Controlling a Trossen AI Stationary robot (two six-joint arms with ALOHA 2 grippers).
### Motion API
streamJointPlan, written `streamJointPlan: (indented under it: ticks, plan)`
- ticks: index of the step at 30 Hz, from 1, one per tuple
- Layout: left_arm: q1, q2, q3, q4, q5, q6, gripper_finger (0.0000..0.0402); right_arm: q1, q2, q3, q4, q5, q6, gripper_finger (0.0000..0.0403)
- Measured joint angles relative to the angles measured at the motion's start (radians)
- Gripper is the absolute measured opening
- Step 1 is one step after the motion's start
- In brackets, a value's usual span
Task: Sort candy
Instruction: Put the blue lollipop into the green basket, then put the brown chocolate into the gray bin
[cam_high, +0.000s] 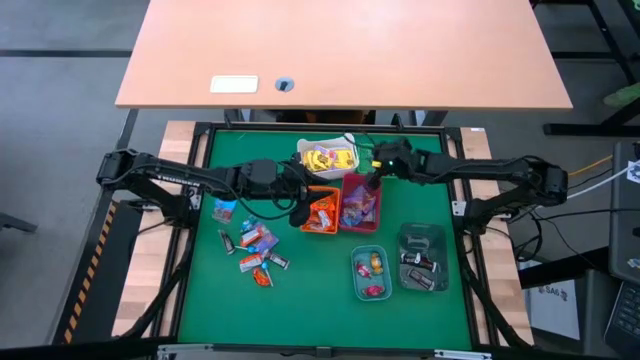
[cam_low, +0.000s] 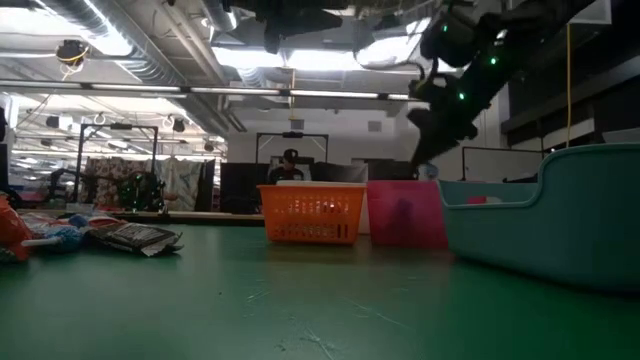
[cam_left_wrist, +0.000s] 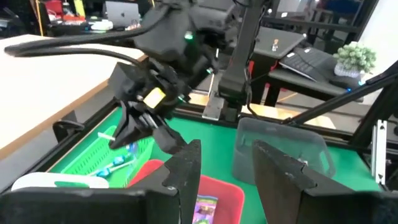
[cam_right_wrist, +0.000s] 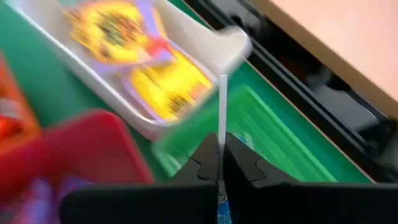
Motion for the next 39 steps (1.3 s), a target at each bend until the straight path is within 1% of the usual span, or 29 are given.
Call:
streamJointPlan:
  ticks: [3, 6, 10, 13, 16, 21, 26, 30, 33, 39]
  plan:
    - [-0.001, 0.000, 0.000, -0.017, 0.000, -0.002, 0.0131, -0.044, 0.002, 0.000, -0.048, 0.000, 0.001, 0.0019]
    - [-0.007, 0.000, 0.000, -0.059, 0.000, -0.011, 0.0131, -0.071, 0.002, 0.000, -0.059, 0.000, 0.003, 0.0032]
    - [-0.023, -0.001, 0.000, -0.171, 0.001, -0.059, 0.0131, -0.086, 0.002, 0.000, -0.069, 0.000, 0.003, 0.0047]
    - [-0.038, -0.001, 0.000, -0.307, 0.042, -0.081, 0.0131, -0.084, 0.002, 0.000, -0.073, 0.000, 0.003, 0.0064]
    - [-0.053, -0.001, 0.000, -0.443, 0.102, -0.082, 0.0131, -0.084, 0.002, 0.000, -0.073, 0.000, 0.003, 0.0092]
    - [-0.089, -0.001, 0.000, -0.593, 0.167, -0.087, 0.0131, -0.084, 0.002, 0.000, -0.073, 0.000, 0.004, 0.0142]
    - [-0.130, 0.019, 0.000, -0.662, 0.170, -0.113, 0.0131, -0.083, 0.002, 0.000, -0.073, 0.000, 0.005, 0.0180]
    - [-0.163, 0.049, -0.004, -0.677, 0.225, -0.133, 0.0131, -0.083, 0.002, 0.000, -0.073, 0.000, 0.005, 0.0202]
    - [-0.192, 0.084, -0.004, -0.699, 0.256, -0.157, 0.0131, -0.083, 0.002, 0.000, -0.078, -0.001, 0.005, 0.0210]
    - [-0.241, 0.157, -0.004, -0.710, 0.262, -0.158, 0.0131, -0.083, 0.002, 0.000, -0.072, -0.035, 0.005, 0.0210]
